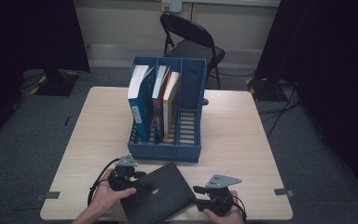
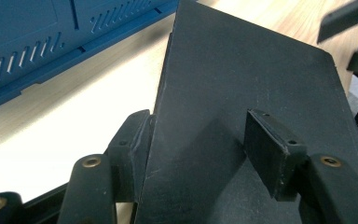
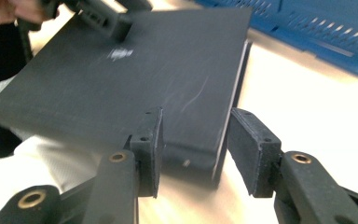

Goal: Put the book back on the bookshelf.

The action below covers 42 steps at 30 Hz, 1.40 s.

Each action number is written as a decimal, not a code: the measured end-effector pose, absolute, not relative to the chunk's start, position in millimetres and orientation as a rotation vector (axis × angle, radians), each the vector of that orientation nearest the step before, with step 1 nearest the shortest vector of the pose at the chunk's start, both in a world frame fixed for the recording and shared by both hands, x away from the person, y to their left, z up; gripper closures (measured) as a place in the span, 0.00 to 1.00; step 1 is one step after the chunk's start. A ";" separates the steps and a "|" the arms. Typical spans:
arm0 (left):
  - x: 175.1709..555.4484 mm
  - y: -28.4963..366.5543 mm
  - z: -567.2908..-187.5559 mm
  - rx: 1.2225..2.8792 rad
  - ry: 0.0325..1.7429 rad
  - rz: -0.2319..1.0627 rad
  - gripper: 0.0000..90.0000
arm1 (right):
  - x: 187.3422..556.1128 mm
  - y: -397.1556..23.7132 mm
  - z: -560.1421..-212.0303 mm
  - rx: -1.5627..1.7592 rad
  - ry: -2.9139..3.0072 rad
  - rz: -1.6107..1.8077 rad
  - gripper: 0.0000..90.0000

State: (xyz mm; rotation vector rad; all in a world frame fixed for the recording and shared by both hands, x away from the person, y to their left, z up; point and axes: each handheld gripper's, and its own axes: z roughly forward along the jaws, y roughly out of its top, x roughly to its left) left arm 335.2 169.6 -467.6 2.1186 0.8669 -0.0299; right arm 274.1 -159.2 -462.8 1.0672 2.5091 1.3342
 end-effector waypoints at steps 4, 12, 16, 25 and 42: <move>335.6 168.5 -467.8 2.110 0.882 -0.034 0.47 | 267.9 -158.3 -467.2 1.063 2.521 1.293 0.62; 329.9 167.1 -465.3 2.126 0.892 0.013 0.46 | 269.8 -156.3 -471.3 1.022 2.538 1.268 0.62; 321.1 169.7 -464.8 2.138 0.893 0.026 0.42 | 277.9 -156.6 -472.1 1.036 2.528 1.278 0.64; 315.2 177.4 -462.1 2.182 0.869 0.007 0.40 | 295.6 -156.4 -471.2 1.038 2.523 1.265 0.65; 323.3 161.8 -465.7 2.132 0.917 -0.007 0.39 | 303.2 -160.7 -470.7 1.111 2.464 1.251 0.72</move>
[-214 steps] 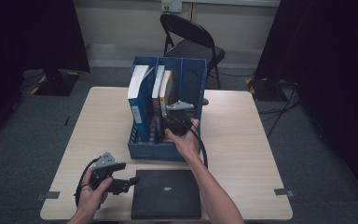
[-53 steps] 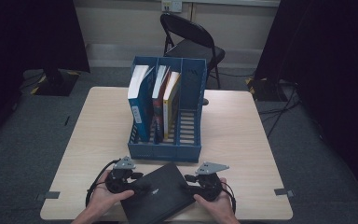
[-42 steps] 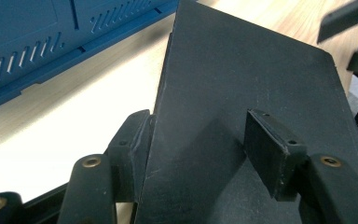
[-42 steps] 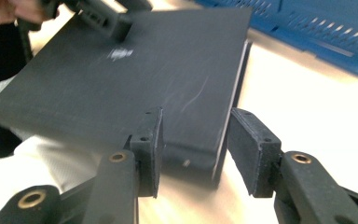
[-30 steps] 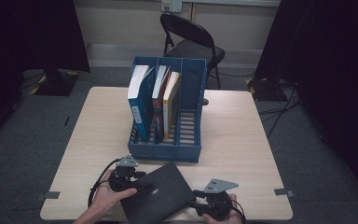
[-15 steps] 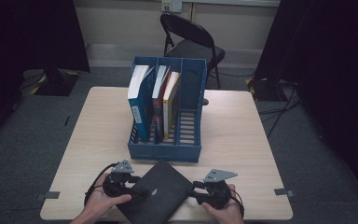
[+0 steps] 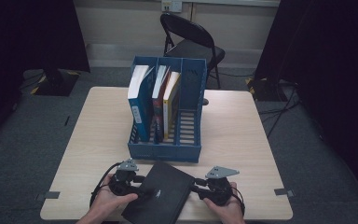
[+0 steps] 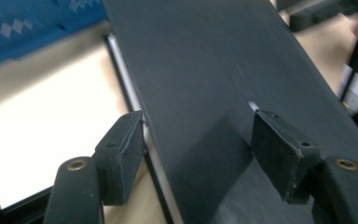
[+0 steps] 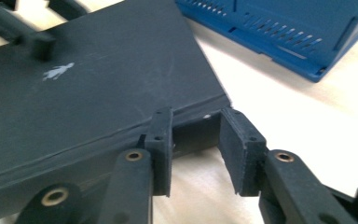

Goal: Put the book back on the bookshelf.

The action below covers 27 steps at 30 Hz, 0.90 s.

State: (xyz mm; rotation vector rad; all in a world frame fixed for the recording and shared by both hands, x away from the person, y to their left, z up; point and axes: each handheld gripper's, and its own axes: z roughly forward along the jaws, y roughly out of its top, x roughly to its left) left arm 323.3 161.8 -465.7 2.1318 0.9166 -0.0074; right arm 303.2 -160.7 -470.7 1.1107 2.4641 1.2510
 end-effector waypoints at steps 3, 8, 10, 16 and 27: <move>328.6 158.2 -468.2 2.139 0.877 -0.048 0.37 | 301.3 -159.4 -470.4 1.100 2.463 1.245 0.72; 329.4 156.9 -472.6 2.145 0.857 -0.115 0.29 | 303.1 -160.4 -470.7 1.105 2.470 1.253 0.71; 328.8 157.5 -473.9 2.132 0.870 -0.125 0.27 | 303.5 -159.2 -470.9 1.100 2.464 1.252 0.72; 327.9 161.6 -471.8 2.131 0.904 -0.127 0.31 | 308.4 -157.0 -471.2 1.096 2.461 1.256 0.73; 316.7 170.4 -468.1 2.152 0.927 -0.139 0.34 | 329.2 -144.8 -471.7 1.095 2.432 1.215 0.76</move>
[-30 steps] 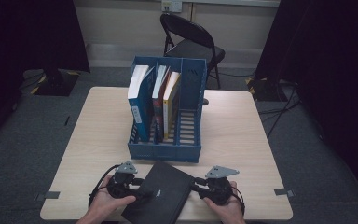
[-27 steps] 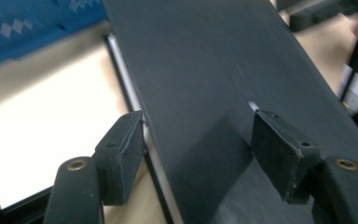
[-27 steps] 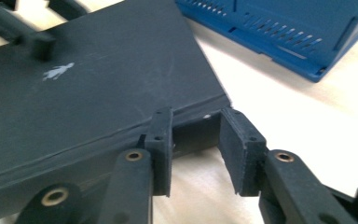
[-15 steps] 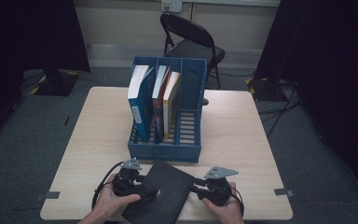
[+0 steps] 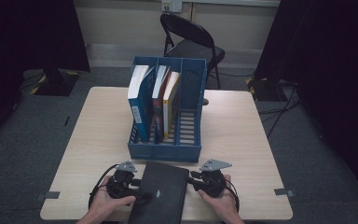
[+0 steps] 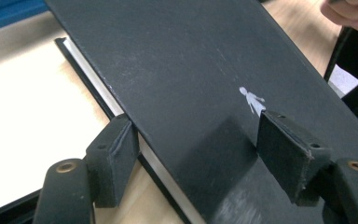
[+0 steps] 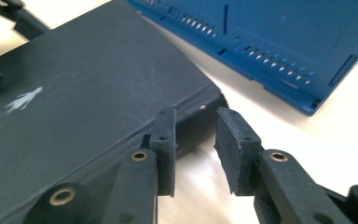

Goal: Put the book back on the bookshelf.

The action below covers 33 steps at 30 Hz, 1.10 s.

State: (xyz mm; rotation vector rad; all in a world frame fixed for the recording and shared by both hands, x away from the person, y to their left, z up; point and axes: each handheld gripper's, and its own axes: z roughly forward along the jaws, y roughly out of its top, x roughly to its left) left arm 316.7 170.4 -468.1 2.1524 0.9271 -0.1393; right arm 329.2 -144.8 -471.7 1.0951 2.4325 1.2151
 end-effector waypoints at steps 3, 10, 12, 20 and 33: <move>316.4 172.1 -467.5 2.159 0.928 -0.145 0.34 | 330.7 -140.8 -470.8 1.088 2.427 1.197 0.77; 324.2 182.2 -471.4 2.087 0.964 -0.198 0.44 | 334.9 -140.7 -472.2 1.093 2.423 1.216 0.75; 326.1 182.6 -470.9 2.087 0.964 -0.192 0.46 | 334.8 -140.6 -472.2 1.095 2.420 1.215 0.74; 328.8 189.2 -470.6 2.074 0.988 -0.193 0.48 | 343.1 -133.7 -472.0 1.079 2.411 1.206 0.75; 331.5 184.4 -470.4 2.059 1.037 -0.130 0.44 | 337.0 -131.4 -472.4 1.080 2.437 1.227 0.75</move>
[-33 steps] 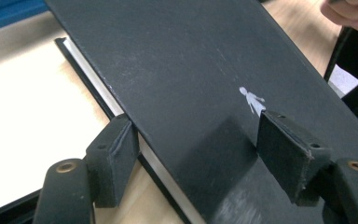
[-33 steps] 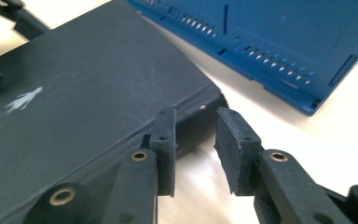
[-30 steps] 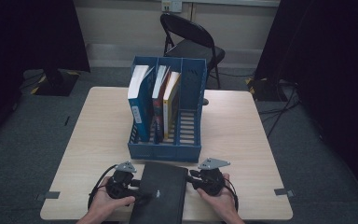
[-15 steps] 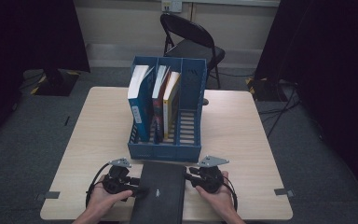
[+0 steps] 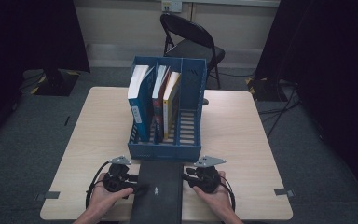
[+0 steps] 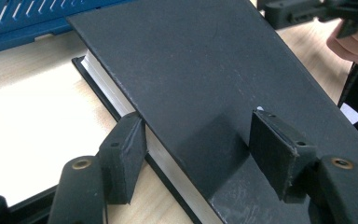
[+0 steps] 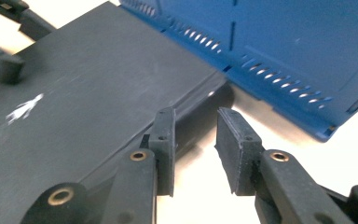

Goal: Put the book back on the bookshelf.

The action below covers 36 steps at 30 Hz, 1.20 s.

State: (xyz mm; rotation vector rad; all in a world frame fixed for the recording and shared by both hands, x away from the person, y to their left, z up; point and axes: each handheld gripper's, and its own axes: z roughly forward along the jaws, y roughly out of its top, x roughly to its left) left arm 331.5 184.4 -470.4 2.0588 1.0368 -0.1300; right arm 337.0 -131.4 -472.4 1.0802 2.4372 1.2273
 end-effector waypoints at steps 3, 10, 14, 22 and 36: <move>337.7 192.7 -472.0 2.010 1.063 -0.197 0.53 | 332.6 -132.0 -471.7 1.064 2.464 1.237 0.78; 337.3 191.7 -471.8 2.013 1.064 -0.188 0.52 | 327.4 -130.3 -470.7 1.051 2.467 1.230 0.82; 337.1 184.4 -472.0 2.022 1.075 -0.133 0.44 | 326.4 -131.8 -471.1 1.054 2.474 1.238 0.78; 335.2 181.6 -471.6 2.008 1.091 -0.099 0.44 | 327.0 -133.3 -472.3 1.057 2.470 1.247 0.74; 326.9 182.1 -457.3 1.867 1.017 -0.193 0.53 | 328.2 -134.9 -472.7 1.082 2.461 1.243 0.68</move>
